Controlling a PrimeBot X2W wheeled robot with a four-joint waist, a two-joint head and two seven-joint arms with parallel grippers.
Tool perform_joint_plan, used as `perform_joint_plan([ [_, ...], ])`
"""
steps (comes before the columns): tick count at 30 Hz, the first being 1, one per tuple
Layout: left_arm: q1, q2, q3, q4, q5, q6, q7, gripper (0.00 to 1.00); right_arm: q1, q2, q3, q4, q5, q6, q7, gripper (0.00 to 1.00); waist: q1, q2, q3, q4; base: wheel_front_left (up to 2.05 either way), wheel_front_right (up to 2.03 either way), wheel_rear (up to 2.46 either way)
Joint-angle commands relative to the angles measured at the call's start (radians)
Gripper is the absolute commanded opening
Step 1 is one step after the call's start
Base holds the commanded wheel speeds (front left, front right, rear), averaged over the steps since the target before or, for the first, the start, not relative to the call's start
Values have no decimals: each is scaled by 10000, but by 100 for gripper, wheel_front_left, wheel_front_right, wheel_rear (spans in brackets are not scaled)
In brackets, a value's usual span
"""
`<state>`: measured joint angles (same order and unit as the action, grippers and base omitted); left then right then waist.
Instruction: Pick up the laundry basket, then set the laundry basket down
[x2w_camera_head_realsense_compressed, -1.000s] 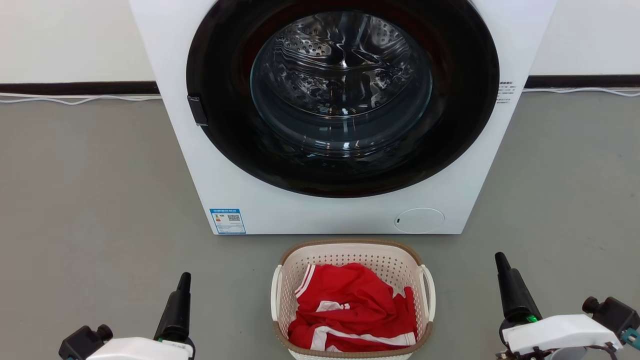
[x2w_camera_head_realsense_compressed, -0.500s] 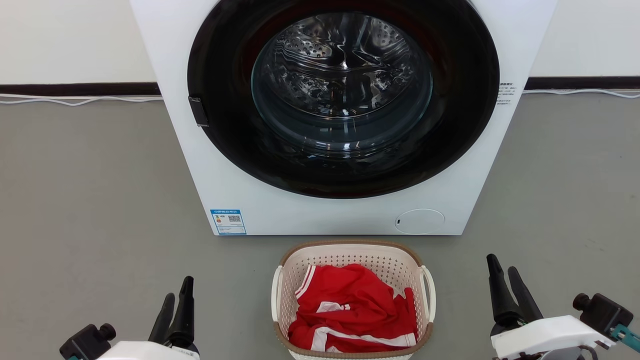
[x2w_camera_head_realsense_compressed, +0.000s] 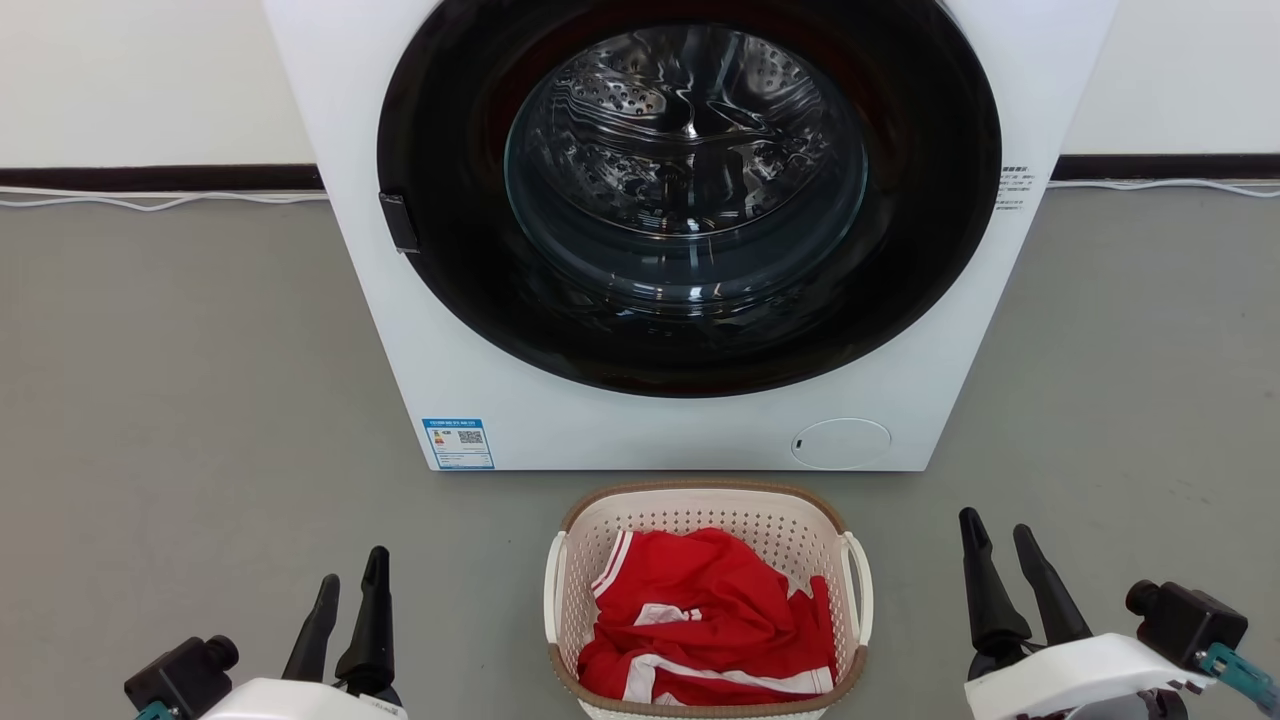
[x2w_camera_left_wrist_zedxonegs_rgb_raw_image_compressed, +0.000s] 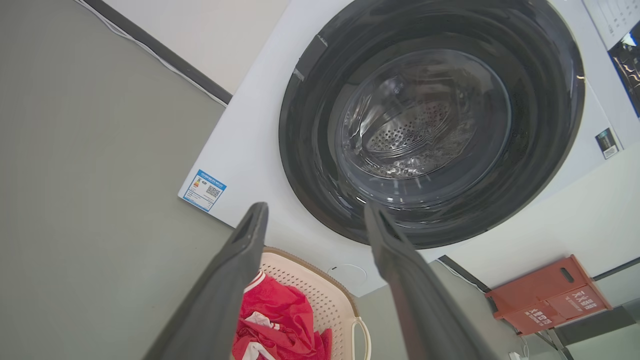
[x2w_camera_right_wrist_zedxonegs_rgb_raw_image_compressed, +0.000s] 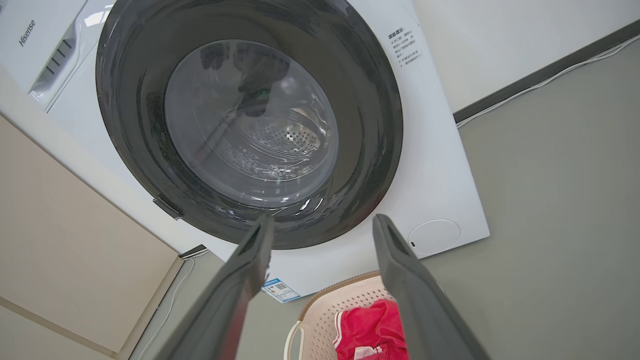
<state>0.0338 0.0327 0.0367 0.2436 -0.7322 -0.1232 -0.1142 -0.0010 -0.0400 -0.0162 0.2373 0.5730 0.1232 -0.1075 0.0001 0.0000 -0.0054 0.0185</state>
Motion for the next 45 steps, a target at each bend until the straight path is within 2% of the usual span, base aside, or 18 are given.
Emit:
perform_joint_plan([
  [1,-161,105,191,-341,305,-46,-100,100,-173,-87,201,-281,-330,46,-178,100,-1,0,-2,1,0,0,0],
  [45,89,170,195,-621,5686,-73,-1362,100,-37,-99,223,-175,-5475,73,-1430,100,-1,0,68,-10,0,0,0],
])
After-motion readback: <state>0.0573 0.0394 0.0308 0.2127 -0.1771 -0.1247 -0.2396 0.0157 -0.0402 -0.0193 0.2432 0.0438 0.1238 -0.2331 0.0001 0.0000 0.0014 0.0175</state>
